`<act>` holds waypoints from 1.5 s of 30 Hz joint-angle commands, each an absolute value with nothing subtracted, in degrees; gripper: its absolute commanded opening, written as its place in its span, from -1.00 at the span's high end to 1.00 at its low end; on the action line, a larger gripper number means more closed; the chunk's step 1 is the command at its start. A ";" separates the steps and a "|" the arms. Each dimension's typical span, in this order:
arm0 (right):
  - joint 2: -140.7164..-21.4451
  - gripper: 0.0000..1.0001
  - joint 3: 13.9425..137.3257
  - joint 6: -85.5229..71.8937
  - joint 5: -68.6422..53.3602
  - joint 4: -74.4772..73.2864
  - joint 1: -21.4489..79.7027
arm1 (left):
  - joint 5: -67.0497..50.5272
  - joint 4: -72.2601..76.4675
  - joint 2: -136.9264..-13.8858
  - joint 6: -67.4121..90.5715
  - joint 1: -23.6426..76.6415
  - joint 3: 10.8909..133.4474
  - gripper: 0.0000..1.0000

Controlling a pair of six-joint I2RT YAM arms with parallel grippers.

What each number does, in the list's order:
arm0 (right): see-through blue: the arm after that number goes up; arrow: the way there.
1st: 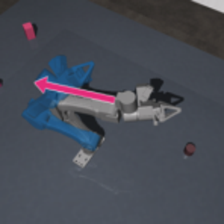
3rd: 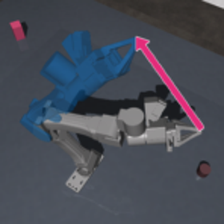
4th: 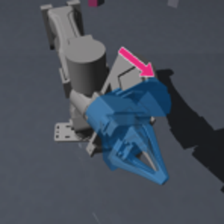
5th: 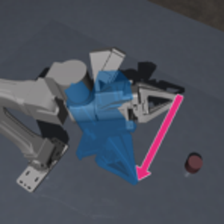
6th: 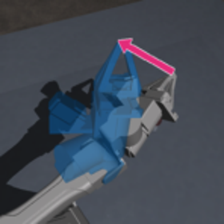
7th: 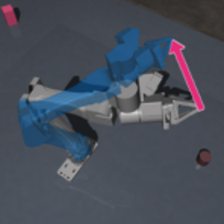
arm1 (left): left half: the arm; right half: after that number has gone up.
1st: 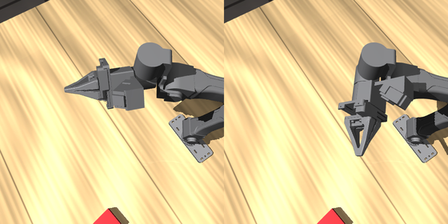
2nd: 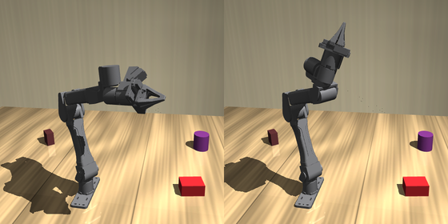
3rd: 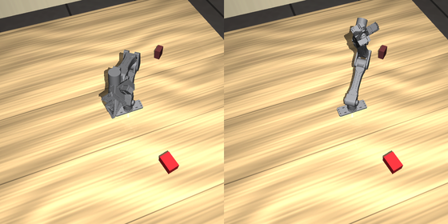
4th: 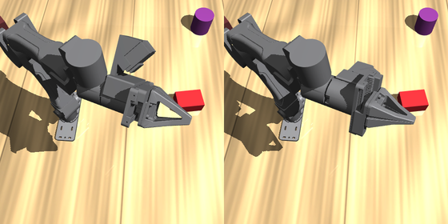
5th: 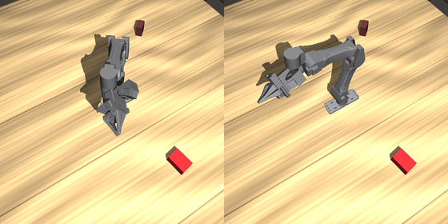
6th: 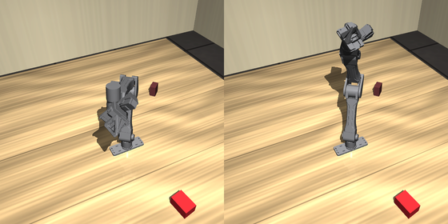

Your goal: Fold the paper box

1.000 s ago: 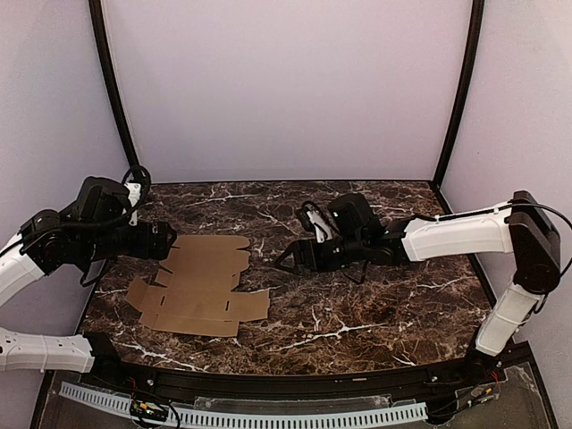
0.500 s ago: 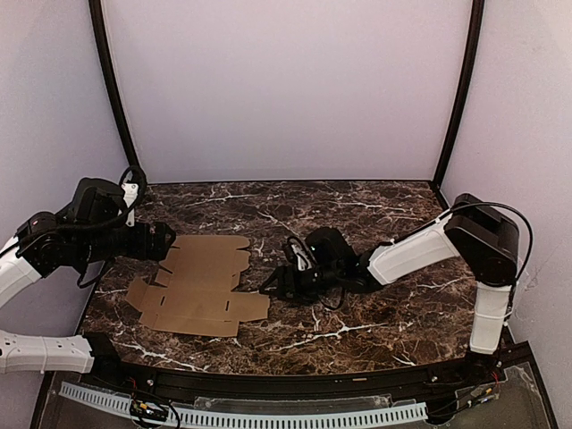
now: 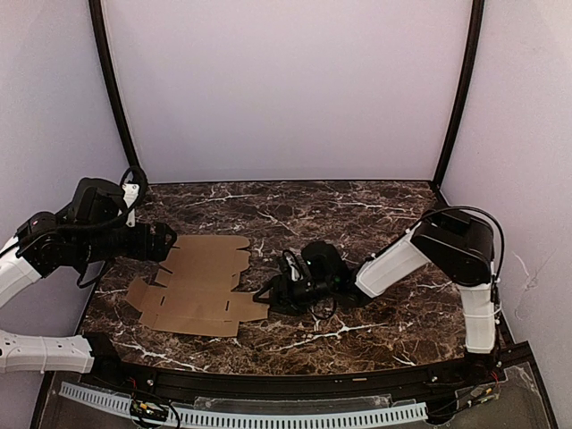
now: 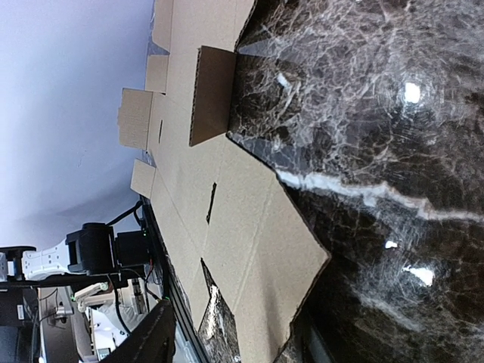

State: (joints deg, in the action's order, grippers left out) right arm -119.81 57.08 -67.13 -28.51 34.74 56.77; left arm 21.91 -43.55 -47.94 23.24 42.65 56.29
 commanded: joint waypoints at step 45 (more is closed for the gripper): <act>-85.91 1.00 90.91 14.49 14.86 -45.45 55.25 | -4.76 -39.90 -60.86 1.44 42.76 87.46 -0.99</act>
State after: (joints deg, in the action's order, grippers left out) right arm -86.39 86.32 2.79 2.96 -36.77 54.06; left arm -2.66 -40.36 -60.34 4.43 42.65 85.84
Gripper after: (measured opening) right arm 0.004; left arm 0.996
